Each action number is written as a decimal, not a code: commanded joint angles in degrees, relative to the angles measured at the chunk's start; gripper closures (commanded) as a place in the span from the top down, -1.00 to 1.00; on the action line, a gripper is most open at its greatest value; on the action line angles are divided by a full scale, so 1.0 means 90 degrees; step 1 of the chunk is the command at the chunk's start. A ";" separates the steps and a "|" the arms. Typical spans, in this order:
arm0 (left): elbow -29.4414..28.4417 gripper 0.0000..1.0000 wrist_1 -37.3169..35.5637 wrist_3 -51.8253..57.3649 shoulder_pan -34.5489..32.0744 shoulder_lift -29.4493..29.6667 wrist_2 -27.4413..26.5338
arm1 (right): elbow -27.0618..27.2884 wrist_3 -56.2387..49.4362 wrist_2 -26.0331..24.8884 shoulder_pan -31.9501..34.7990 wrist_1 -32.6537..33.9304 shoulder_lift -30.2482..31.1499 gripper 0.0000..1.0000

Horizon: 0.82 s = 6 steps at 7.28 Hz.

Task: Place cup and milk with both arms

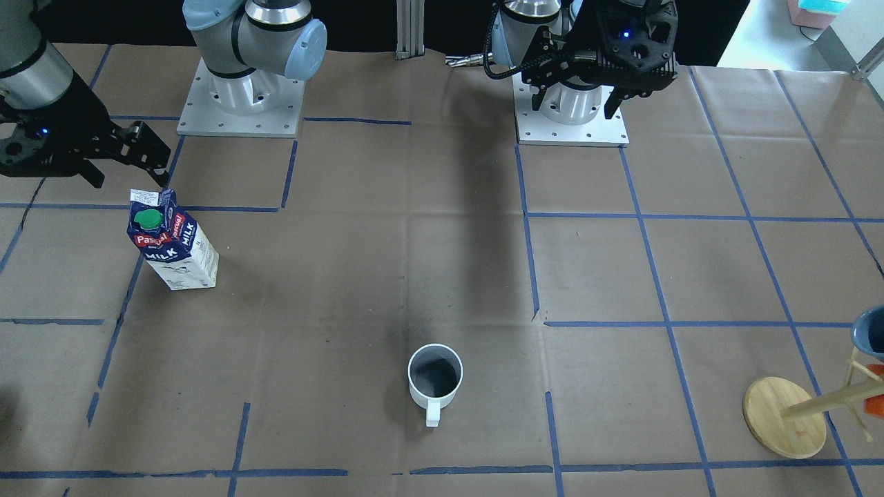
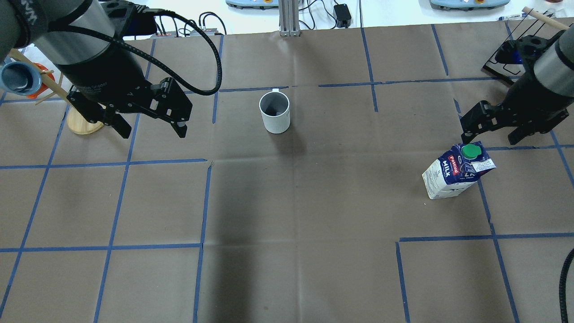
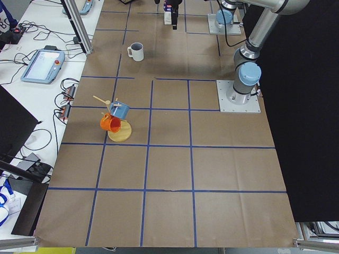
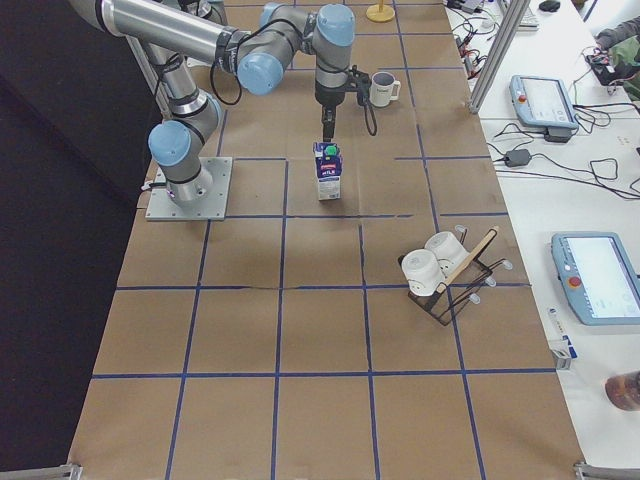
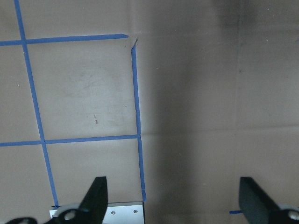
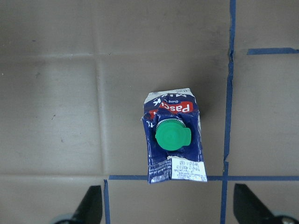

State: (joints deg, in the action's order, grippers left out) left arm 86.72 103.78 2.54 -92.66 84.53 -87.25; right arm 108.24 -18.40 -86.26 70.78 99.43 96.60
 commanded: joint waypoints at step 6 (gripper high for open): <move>0.0316 0.99 -0.0057 0.0783 0.0598 -0.0359 0.0065 | 0.0912 -0.0279 -0.0123 -0.0004 0.1356 -0.0733 1.00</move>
State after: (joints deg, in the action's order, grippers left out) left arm 89.76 103.29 9.50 -87.83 81.60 -86.91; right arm 116.20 -20.79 -87.01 70.76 112.00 90.86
